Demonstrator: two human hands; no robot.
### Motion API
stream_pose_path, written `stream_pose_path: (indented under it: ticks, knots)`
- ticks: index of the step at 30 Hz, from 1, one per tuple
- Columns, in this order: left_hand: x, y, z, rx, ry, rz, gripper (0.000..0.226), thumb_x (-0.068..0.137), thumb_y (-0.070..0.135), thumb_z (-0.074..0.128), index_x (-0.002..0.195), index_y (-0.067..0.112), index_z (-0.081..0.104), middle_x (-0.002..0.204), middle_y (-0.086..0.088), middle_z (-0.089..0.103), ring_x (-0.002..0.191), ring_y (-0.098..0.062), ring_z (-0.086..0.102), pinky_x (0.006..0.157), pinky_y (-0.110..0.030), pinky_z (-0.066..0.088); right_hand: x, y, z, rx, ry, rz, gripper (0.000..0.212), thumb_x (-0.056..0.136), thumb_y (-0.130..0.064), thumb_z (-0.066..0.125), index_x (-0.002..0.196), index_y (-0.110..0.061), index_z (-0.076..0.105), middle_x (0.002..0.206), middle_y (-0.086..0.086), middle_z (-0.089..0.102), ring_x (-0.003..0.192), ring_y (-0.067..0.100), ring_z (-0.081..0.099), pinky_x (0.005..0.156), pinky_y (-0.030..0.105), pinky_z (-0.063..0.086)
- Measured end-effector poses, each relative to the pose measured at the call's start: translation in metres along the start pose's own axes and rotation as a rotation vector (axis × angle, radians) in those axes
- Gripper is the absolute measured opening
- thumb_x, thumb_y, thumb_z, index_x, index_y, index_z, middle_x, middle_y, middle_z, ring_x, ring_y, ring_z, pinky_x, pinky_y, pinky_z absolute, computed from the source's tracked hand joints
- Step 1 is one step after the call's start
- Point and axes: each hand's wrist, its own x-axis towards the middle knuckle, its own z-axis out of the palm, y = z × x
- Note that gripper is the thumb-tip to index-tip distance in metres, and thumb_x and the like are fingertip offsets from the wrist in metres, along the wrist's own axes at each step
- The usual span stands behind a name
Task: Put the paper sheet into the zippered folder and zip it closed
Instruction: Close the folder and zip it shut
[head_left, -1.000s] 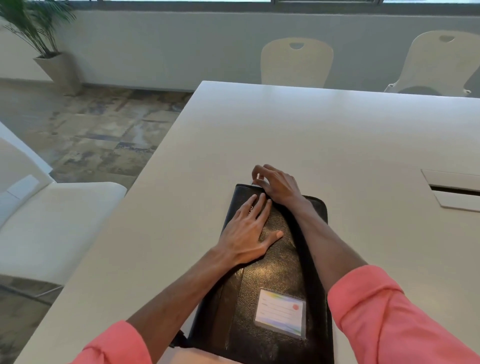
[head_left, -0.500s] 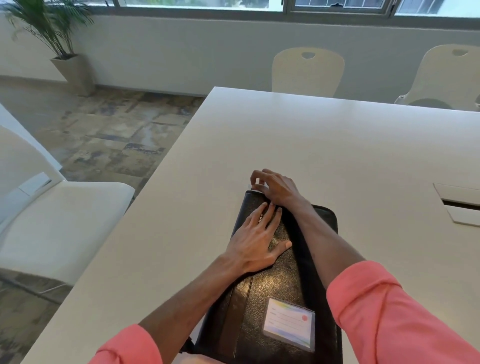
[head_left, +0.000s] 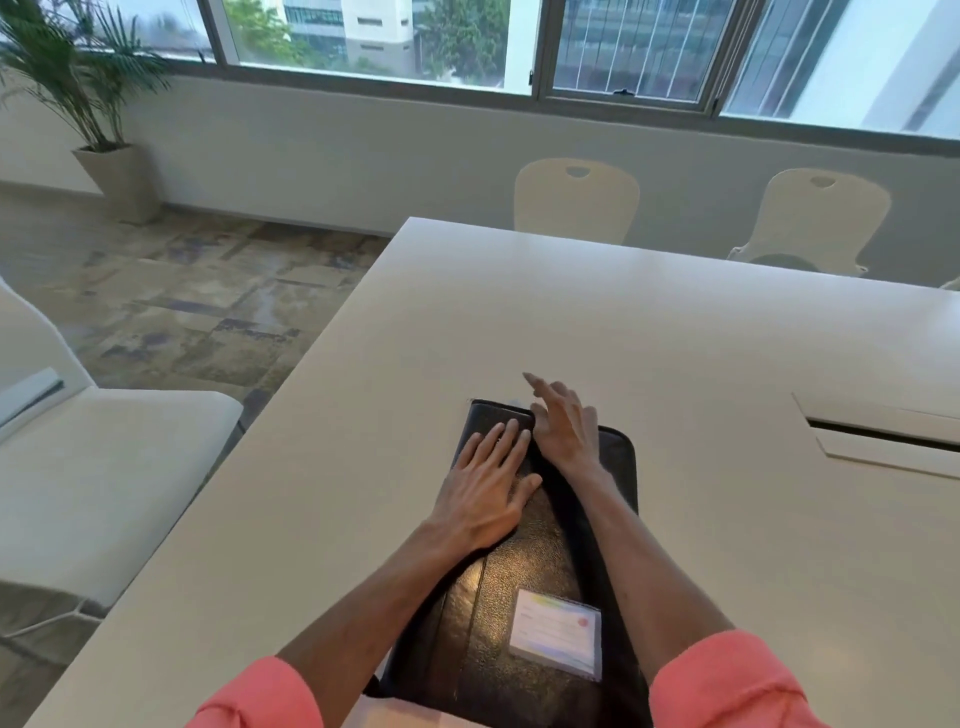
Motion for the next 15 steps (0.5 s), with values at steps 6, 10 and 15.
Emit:
stream_pose_path:
  ticks: [6,10,15]
  knots:
    - [-0.019,-0.009,-0.001,-0.02,0.026,-0.043,0.069,0.117,0.05,0.019,0.176,0.024,-0.004,0.184,0.005,-0.009,0.168,-0.009,-0.016,0.137,-0.034,-0.01,-0.093,0.006,0.014,-0.086,0.122,0.185,0.056,0.112,-0.037,0.052,0.167,-0.027,0.043,0.175,0.002,0.038,0.163,0.022,0.033,0.133,0.049,0.026]
    - [-0.026,0.001,-0.001,-0.041,0.071,-0.106,0.067,0.117,0.047,0.022,0.177,0.022,0.005,0.185,0.003,-0.002,0.169,-0.01,-0.01,0.138,-0.035,-0.009,-0.137,0.002,0.029,-0.118,-0.009,0.269,0.066,0.114,-0.054,0.033,0.175,-0.032,0.018,0.185,0.002,0.007,0.172,0.021,0.004,0.137,0.057,0.005]
    - [-0.032,0.011,-0.007,-0.061,0.069,-0.152,0.066,0.118,0.045,0.023,0.177,0.02,0.008,0.185,0.0,0.001,0.171,-0.013,-0.006,0.139,-0.039,-0.003,-0.14,0.006,0.024,-0.114,-0.1,0.246,0.065,0.116,-0.055,0.02,0.176,-0.034,0.005,0.185,-0.001,-0.006,0.171,0.018,-0.008,0.137,0.057,-0.007]
